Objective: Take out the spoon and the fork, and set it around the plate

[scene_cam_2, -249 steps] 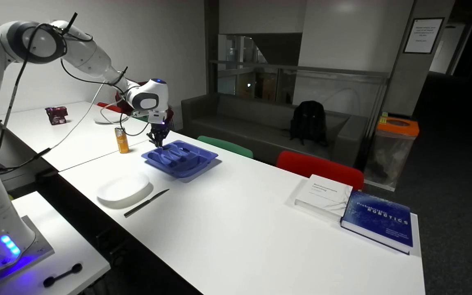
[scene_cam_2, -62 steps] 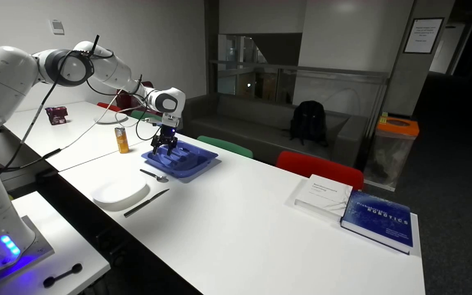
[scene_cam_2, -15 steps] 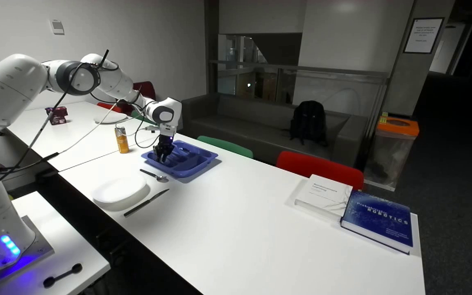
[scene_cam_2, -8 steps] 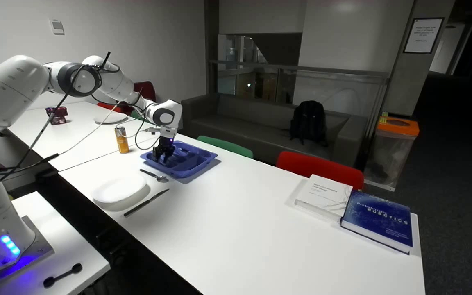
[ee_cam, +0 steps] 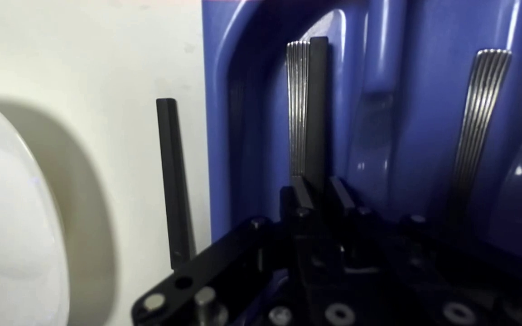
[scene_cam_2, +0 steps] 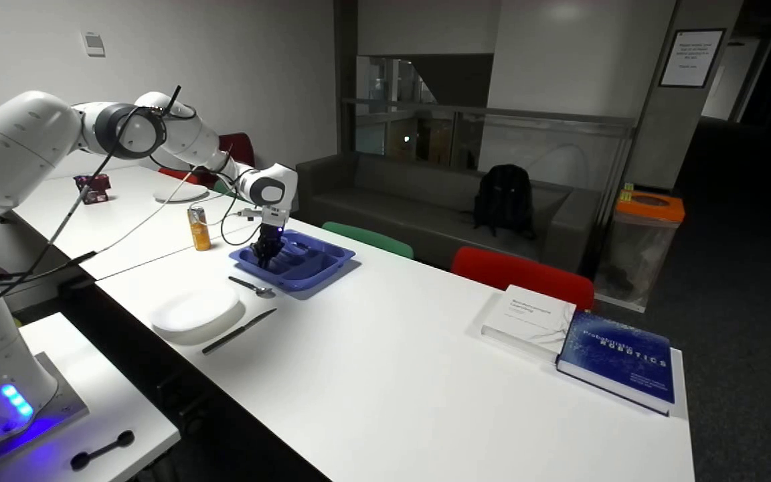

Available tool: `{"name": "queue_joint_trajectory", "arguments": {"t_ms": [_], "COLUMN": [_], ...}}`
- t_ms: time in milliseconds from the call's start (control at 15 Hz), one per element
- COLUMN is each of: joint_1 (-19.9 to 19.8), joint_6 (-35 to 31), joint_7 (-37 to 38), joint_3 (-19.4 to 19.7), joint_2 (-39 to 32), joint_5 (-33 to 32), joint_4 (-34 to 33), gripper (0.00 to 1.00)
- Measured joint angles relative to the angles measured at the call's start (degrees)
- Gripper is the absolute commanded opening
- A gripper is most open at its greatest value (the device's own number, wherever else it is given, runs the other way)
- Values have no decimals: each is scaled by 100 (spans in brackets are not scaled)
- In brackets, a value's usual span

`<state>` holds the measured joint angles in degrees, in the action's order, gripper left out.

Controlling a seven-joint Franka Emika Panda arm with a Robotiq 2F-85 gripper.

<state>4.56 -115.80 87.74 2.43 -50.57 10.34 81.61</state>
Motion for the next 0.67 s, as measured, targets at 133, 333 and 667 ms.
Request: {"name": "queue_joint_trajectory", "arguments": {"t_ms": [133,333,667], "joint_1": [2,23,162], "joint_6": [0,0,0], "joint_7": [0,2,60], "joint_3": [0,1,38], "joint_2": [0,4,119], "joint_5": [-2,-13,-80], "joint_4": [-5,-35,-81], "gripper": [3,3,3]}}
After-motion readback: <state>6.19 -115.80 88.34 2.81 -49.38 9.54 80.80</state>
